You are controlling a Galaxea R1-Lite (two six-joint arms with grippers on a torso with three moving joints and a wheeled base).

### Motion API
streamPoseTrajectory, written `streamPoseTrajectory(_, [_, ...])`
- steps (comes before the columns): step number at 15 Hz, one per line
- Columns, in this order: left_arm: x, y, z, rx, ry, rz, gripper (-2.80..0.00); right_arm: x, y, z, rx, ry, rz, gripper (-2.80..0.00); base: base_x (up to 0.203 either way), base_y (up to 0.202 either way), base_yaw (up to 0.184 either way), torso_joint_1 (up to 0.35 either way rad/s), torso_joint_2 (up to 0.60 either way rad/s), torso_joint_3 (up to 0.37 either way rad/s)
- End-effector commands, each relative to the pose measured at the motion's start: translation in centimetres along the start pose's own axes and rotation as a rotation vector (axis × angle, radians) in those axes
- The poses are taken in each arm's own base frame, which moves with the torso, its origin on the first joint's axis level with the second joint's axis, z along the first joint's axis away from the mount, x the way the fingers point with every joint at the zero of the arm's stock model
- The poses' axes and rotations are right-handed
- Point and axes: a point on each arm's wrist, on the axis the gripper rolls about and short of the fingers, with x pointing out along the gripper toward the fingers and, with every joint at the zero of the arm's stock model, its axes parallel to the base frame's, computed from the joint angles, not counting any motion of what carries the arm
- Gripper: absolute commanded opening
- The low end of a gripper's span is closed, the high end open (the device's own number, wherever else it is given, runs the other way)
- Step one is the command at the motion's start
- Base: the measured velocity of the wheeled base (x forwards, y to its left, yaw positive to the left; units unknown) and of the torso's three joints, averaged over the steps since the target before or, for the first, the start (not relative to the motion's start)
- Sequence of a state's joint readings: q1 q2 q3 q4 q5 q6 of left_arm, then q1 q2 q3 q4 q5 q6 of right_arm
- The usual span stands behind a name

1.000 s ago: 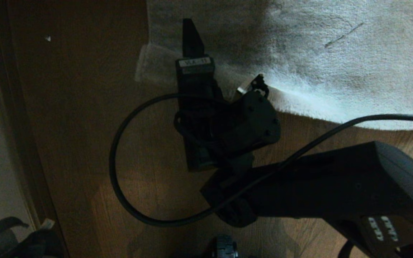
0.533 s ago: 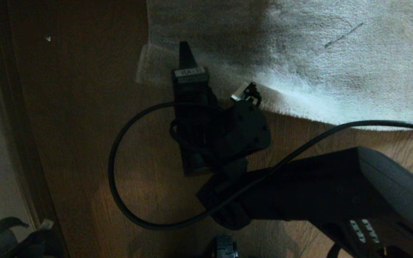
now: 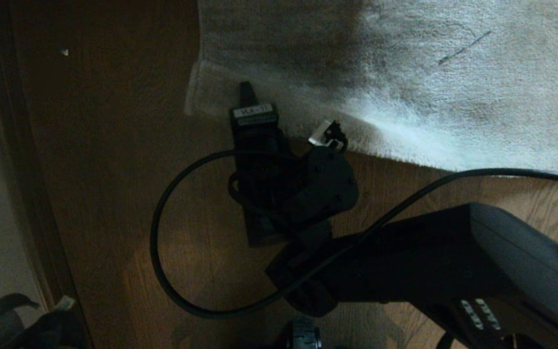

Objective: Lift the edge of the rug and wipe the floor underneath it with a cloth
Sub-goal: Lift up the carpet

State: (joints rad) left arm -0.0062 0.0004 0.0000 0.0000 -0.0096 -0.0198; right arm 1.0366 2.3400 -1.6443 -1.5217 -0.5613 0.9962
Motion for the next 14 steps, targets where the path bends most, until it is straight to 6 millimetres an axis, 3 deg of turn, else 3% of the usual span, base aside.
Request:
streamPoseTrajectory(1, [0.0, 0.0, 0.0, 0.0, 0.0, 0.0, -2.8, 0.0, 0.4, 0.3, 0.029, -0.025, 0.029, -2.8, 0.0, 0.0, 0.0, 0.0, 0.0, 0.0])
streamPoseTrajectory(7, [0.0, 0.0, 0.0, 0.0, 0.0, -0.001, -2.8, 0.6, 1.8, 1.8, 0.027, -0.047, 0.041, -2.8, 0.0, 0.0, 0.0, 0.0, 0.0, 0.0])
streamPoseTrajectory(14, [0.0, 0.0, 0.0, 0.0, 0.0, 0.0, -2.8, 2.1, 5.5, 5.0, 0.0, -0.113, 0.098, -2.8, 0.0, 0.0, 0.0, 0.0, 0.0, 0.0])
